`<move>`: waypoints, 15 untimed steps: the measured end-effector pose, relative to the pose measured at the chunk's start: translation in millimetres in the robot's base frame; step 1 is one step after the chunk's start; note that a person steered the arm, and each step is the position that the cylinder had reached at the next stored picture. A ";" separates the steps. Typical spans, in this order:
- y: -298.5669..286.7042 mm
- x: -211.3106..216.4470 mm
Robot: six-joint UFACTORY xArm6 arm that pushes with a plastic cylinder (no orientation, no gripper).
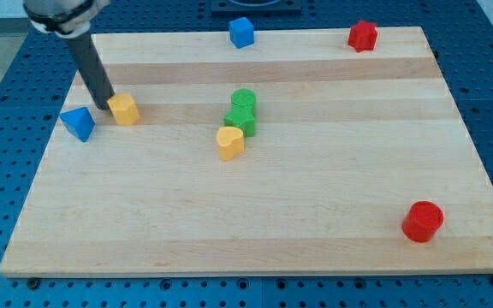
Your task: Move yellow hexagon to yellow heart
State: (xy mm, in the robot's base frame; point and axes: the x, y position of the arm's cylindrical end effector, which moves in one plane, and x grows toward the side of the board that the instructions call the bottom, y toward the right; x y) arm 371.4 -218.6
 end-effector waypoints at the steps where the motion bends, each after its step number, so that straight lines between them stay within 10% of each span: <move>1: 27.5 24.0; 5: 47.4 -14.3; 15: 37.0 90.5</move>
State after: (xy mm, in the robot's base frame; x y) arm 461.8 -181.6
